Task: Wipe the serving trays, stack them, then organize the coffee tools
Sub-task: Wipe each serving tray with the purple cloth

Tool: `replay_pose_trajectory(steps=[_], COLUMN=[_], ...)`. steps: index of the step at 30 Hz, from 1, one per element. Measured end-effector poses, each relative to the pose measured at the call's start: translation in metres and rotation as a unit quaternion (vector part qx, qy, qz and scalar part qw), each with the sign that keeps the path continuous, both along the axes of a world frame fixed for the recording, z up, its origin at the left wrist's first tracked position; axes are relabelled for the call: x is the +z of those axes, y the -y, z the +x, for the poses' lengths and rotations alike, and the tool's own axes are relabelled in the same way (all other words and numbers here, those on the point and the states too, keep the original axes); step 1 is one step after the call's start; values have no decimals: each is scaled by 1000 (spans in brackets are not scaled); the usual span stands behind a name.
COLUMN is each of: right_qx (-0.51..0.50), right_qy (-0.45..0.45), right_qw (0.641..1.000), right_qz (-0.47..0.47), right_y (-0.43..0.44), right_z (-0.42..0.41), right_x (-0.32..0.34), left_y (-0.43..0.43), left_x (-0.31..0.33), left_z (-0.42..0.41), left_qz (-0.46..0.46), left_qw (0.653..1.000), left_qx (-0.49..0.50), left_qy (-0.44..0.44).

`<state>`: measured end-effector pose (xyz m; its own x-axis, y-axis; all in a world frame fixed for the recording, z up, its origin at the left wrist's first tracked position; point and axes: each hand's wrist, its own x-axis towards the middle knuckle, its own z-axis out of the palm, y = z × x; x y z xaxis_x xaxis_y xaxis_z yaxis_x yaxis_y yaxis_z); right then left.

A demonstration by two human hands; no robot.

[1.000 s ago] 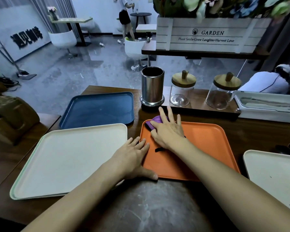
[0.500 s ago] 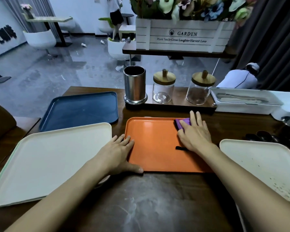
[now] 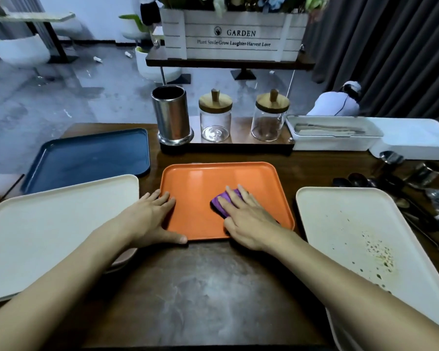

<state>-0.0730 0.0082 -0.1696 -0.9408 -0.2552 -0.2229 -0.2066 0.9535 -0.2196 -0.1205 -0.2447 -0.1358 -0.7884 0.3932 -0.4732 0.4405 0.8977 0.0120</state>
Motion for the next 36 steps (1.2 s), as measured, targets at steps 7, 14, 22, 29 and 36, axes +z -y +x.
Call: replay_pose_trajectory(steps=[7, 14, 22, 29, 36], right_qx=[96, 50, -70, -117, -139], right_qy=[-18, -5, -23, -87, -186], right_qw=[995, 999, 997, 989, 961], right_qz=[-16, 14, 6, -16, -153], right_y=[72, 26, -24, -11, -24], right_z=[-15, 11, 44, 35, 56], right_x=[0, 4, 8, 1, 26], left_y=[3, 1, -4, -5, -5], left_x=[-4, -5, -1, 0, 4], left_z=[-1, -2, -5, -6, -5], left_qz=[23, 2, -28, -35, -28], left_qw=[1000, 1000, 999, 999, 999], left_qx=[1, 13, 13, 9, 22], left_qy=[5, 14, 33, 36, 32])
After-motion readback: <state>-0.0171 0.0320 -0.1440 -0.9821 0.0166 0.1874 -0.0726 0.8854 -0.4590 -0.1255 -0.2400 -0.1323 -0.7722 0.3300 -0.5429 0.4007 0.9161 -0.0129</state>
